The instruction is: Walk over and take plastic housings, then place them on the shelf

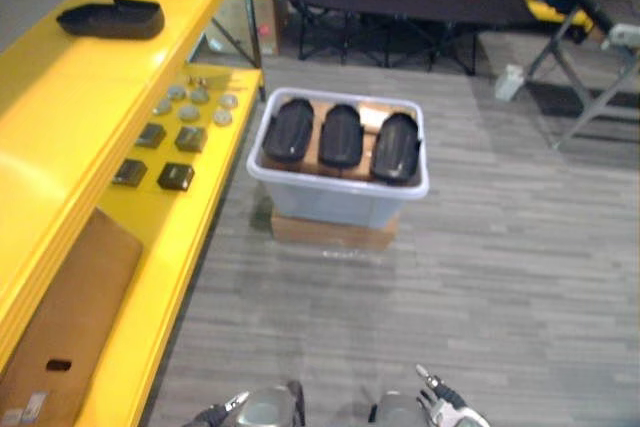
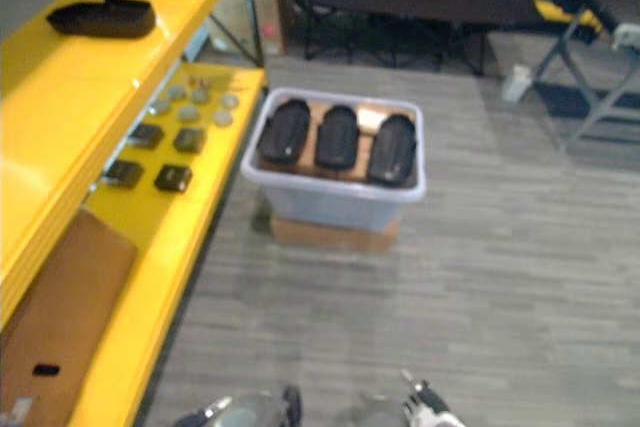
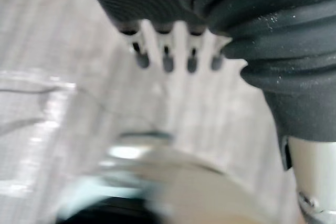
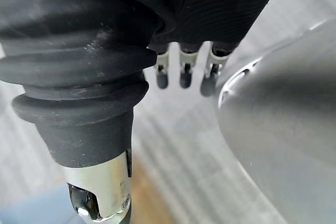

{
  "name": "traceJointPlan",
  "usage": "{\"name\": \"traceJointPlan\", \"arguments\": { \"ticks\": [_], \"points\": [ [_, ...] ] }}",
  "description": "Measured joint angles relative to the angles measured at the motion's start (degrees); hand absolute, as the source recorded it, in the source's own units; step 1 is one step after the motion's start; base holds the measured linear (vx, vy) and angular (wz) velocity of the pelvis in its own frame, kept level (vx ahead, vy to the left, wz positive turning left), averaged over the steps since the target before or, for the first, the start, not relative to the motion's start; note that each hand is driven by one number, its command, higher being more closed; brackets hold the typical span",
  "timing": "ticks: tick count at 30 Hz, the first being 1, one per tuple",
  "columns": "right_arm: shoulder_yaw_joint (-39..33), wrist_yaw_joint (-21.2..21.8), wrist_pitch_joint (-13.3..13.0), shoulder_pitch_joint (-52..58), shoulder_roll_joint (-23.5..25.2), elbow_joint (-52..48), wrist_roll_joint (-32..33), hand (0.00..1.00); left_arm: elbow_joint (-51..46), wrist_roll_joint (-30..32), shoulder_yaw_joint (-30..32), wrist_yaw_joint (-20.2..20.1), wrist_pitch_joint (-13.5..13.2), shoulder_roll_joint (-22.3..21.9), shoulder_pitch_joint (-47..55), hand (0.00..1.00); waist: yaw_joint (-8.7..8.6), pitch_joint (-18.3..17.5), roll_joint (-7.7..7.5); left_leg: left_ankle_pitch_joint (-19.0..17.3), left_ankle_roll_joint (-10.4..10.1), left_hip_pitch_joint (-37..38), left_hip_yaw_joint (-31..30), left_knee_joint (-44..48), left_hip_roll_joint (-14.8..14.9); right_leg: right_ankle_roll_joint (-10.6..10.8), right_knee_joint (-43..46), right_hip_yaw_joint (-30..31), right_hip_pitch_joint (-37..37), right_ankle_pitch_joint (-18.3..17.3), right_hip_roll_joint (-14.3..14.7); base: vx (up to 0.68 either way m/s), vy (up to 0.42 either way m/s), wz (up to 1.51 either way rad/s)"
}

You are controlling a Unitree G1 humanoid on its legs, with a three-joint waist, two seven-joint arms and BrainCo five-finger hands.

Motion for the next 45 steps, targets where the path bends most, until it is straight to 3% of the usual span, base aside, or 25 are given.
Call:
{"name": "traceJointPlan", "arguments": {
  "ticks": [1, 3, 5, 6, 7, 9, 12, 14, 16, 19, 21, 22, 24, 25, 26, 27, 29, 30, 32, 34, 37, 39, 40, 42, 45],
  "points": [
    [0.3, -0.2, -1.0, -0.2, 0.2, -0.3, -0.1, 0.00, 0.0, -0.2, -0.3, -0.1, -1.2, -0.2, -0.7, 0.00, -0.55, -0.2, 0.46, -0.9, -1.3, 0.1, -0.2, 0.0, 1.0, 0.9, -8.1, 0.7, -1.8, 1.2, 0.8, 0.30, -0.104, 0.40],
    [0.3, -0.6, -2.4, -0.3, 0.3, -0.5, -1.4, 0.00, -0.1, -1.5, -0.3, -0.2, -2.6, -0.4, -2.0, 0.00, -0.87, -0.1, 0.71, -2.6, -3.1, 0.7, -0.3, 0.5, 2.5, 0.5, -17.9, 3.8, -4.4, 7.0, 1.9, 0.32, -0.162, 0.29],
    [0.2, -1.1, -2.5, 0.5, 0.4, -0.4, -4.5, 0.00, -0.2, -4.6, -0.3, -0.3, -4.0, -1.0, -1.9, 0.00, -0.84, -0.4, 0.32, -6.7, -4.7, 2.5, -1.1, 2.9, 3.6, 0.7, -24.1, 6.1, -4.2, 15.9, 2.5, 0.42, -0.308, 0.22],
    [0.1, -1.3, -2.1, 0.6, -0.2, -0.2, -4.7, 0.00, 0.0, -5.8, -0.1, -0.1, -4.1, -1.3, -1.9, 0.00, -0.80, -0.8, 0.58, -9.4, -5.9, 3.7, -1.8, 4.5, 5.0, -0.3, -21.0, 6.0, -4.2, 21.2, 3.0, 0.46, -0.368, 0.17],
    [0.5, -1.4, -1.5, 0.4, -1.0, -0.1, -5.1, 0.00, 0.0, -6.7, -0.9, 0.0, -3.9, -2.5, -1.6, 0.00, -0.71, -1.4, 2.63, -9.9, -6.5, 3.9, -2.4, 5.3, 7.2, -1.1, -19.3, 4.8, -4.2, 20.1, 4.5, 0.39, -0.303, 0.15],
    [0.9, -1.4, 0.4, 0.1, -2.5, 0.1, -5.0, 0.00, 0.0, -6.8, -2.5, 1.0, -3.9, -6.0, -1.9, 0.00, -1.21, -3.0, 5.06, -9.2, -7.8, 3.3, -2.6, 6.3, 10.0, -2.3, -18.2, 3.2, -4.2, 16.9, 6.7, 0.31, -0.231, 0.13],
    [0.9, -1.3, 1.2, 0.4, -2.9, 0.2, -4.4, 0.00, 0.1, -7.3, -1.2, 4.3, -3.4, -6.3, -1.9, 0.00, -1.39, -3.1, 5.17, -4.9, -9.8, -2.0, -4.1, 20.1, 11.8, -3.9, -18.7, 1.8, -0.7, 14.3, 8.1, 0.30, -0.247, 0.17],
    [2.4, -1.3, 1.0, 1.0, -2.7, 0.8, -4.3, 0.00, -0.3, -7.4, 0.4, 6.2, -3.3, -6.1, -2.0, 0.00, -0.84, -2.5, 3.80, -0.6, -10.2, -6.4, -3.8, 31.4, 12.8, -4.4, -21.7, 1.8, 3.8, 13.9, 8.2, 0.22, -0.183, 0.08],
    [3.0, -1.2, 0.8, 1.1, -3.4, 1.5, -4.5, 0.00, -0.3, -7.4, 0.5, 7.4, -3.2, -6.1, -2.0, 0.00, -0.69, -2.7, 4.23, -3.4, -9.6, -9.0, -0.9, 32.7, 14.2, -4.4, -24.5, 1.5, 7.3, 13.9, 8.2, 0.20, -0.104, -0.03],
    [3.1, 0.5, -2.7, 1.9, -3.4, 1.0, -6.8, 0.00, -0.6, -6.6, 0.5, 7.7, -3.6, -6.1, -1.9, 0.00, -0.73, -2.8, 4.37, -3.6, -9.1, -10.1, 3.3, 17.8, 14.3, -3.2, -28.3, 1.5, 10.4, 14.2, 7.2, 0.12, 0.042, -0.03],
    [5.9, 5.2, -5.2, 2.8, -4.0, -1.2, -11.4, 0.00, -0.6, -6.0, 0.4, 7.6, -3.9, -6.0, -1.9, 0.00, -0.62, -3.1, 4.33, 1.8, -9.0, -11.0, 4.1, 7.6, 13.3, -0.9, -28.7, 1.5, 10.3, 14.0, 6.3, 0.11, 0.161, 0.01],
    [7.1, 7.1, -5.8, 2.9, -4.1, -1.8, -12.9, 0.00, -0.6, -6.0, 0.3, 7.7, -4.1, -5.5, -1.8, 0.00, -0.62, -3.7, 3.78, 2.1, -8.5, -11.0, 4.3, 6.5, 12.2, -0.4, -29.1, 1.5, 10.1, 14.3, 5.4, 0.14, 0.181, 0.13],
    [14.5, 14.0, -9.3, 3.6, -3.8, -4.6, -17.7, 0.00, -0.6, -3.8, -0.8, 7.6, -4.0, -3.8, -2.2, 0.00, -0.86, -4.3, 0.76, 3.9, -7.2, -11.1, 3.8, 2.3, 8.4, 1.1, -30.6, 0.1, 9.7, 15.2, 2.8, 0.16, 0.147, 0.31],
    [16.2, 15.5, -10.4, 3.7, -3.8, -5.1, -19.1, 0.00, -0.7, -3.8, -1.5, 7.6, -4.0, -3.5, -2.3, 0.00, -0.78, -4.4, 0.40, 4.4, -6.9, -11.1, 3.6, 1.3, 7.6, 1.4, -30.8, -0.3, 9.7, 15.2, 2.2, 0.14, 0.104, 0.39],
    [19.8, 17.5, -12.3, 3.8, -4.1, -6.2, -21.3, 0.00, -0.8, -3.6, -2.4, 7.5, -4.0, -3.3, -2.3, 0.00, -0.52, -4.7, -0.15, 4.7, -6.4, -11.0, 3.1, 0.1, 6.5, 1.8, -31.1, -1.2, 9.8, 15.2, 1.3, 0.12, 0.094, 0.47],
    [28.2, 19.4, -15.7, 3.6, -4.9, -10.8, -23.9, 0.00, -1.1, -2.4, -2.7, 7.6, -4.0, -3.1, -2.4, 0.00, -0.36, -5.1, -0.73, 5.2, -5.8, -10.9, 2.3, -1.2, 5.0, 2.7, -31.2, -2.1, 10.1, 15.0, 0.0, 0.12, 0.096, 0.42],
    [38.1, 21.2, -19.3, 2.1, -6.4, -17.0, -25.4, 0.00, -1.2, -2.2, -4.3, 7.7, -4.0, -2.9, -2.5, 0.00, -0.22, -5.0, -0.48, 5.7, -5.3, -10.9, 2.0, -2.4, 3.9, 3.2, -31.2, -3.1, 10.0, 15.0, -0.8, 0.10, 0.076, 0.29],
    [46.9, 21.7, -21.6, -0.1, -7.2, -21.8, -26.1, 0.00, -1.2, -2.2, -4.9, 7.7, -4.0, -2.9, -2.7, 0.00, 0.13, -5.0, -0.44, 5.8, -5.3, -11.0, 1.6, -2.7, 3.6, 3.3, -31.2, -3.2, 9.9, 15.1, -1.1, 0.10, 0.059, 0.17],
    [57.5, 22.1, -23.8, -4.7, -7.1, -30.0, -26.4, 0.00, -1.0, -2.1, -6.6, 7.7, -4.0, -2.6, -3.6, 0.00, 1.15, -5.0, -0.57, 5.8, -5.3, -11.2, 0.7, -2.9, 3.6, 3.5, -31.2, -4.3, 10.2, 15.2, -1.0, 0.07, 0.018, 0.22],
    [63.3, 19.6, -23.8, -8.8, -5.2, -39.9, -26.3, 0.00, -0.9, -1.7, -7.6, 7.4, -4.4, -2.3, -4.0, 0.00, 2.05, -4.8, -1.16, 5.7, -5.3, -11.2, -0.1, -3.2, 3.8, 3.3, -31.2, -4.9, 10.8, 15.4, -0.7, 0.05, 0.001, 0.27],
    [60.8, 8.0, -20.2, -16.3, -0.4, -51.3, -25.8, 0.00, -1.1, -1.4, -8.4, 6.8, -5.1, -2.1, -4.3, 0.00, 3.15, -4.6, -1.65, 5.9, -5.5, -11.1, -0.3, -3.8, 4.5, 2.2, -31.1, -4.7, 10.4, 16.8, -0.2, 0.02, 0.043, 0.03],
    [47.9, -6.9, -15.3, -22.2, 1.2, -54.7, -25.9, 0.00, -1.2, 0.2, -8.5, 6.4, -6.8, -2.0, -4.3, 0.00, 3.18, -4.2, -1.82, 6.0, -5.4, -11.5, 0.6, -3.6, 4.5, 1.8, -31.0, -4.3, 9.4, 18.1, -0.2, -0.03, 0.071, -0.15],
    [43.6, -10.6, -14.3, -23.4, 1.1, -55.1, -25.9, 0.00, -1.3, 0.2, -8.5, 6.4, -7.4, -1.9, -4.3, 0.00, 3.13, -3.9, -1.86, 6.0, -5.4, -11.5, 0.9, -3.4, 4.4, 1.7, -30.9, -4.2, 9.1, 18.4, -0.2, -0.06, 0.071, -0.19],
    [27.8, -24.2, -11.3, -26.3, -0.9, -56.9, -23.3, 0.00, -3.1, 0.2, -8.5, 7.3, -10.3, -1.3, -4.4, 0.00, 2.68, -0.6, -1.76, 4.9, -4.7, -14.3, 2.3, -0.1, 4.7, 1.6, -29.7, -2.8, 6.7, 19.0, -0.4, -0.10, 0.083, -0.24],
    [15.1, -36.9, -11.5, -25.1, -6.4, -59.6, -21.9, 0.00, -5.6, -0.2, -8.0, 10.4, -14.1, -1.0, -5.9, 0.00, 2.07, 5.2, -1.70, 2.2, -4.2, -20.3, 3.2, 7.4, 5.8, 1.7, -29.0, -1.0, 3.1, 19.0, -0.1, -0.14, 0.078, -0.26]
  ]
}}
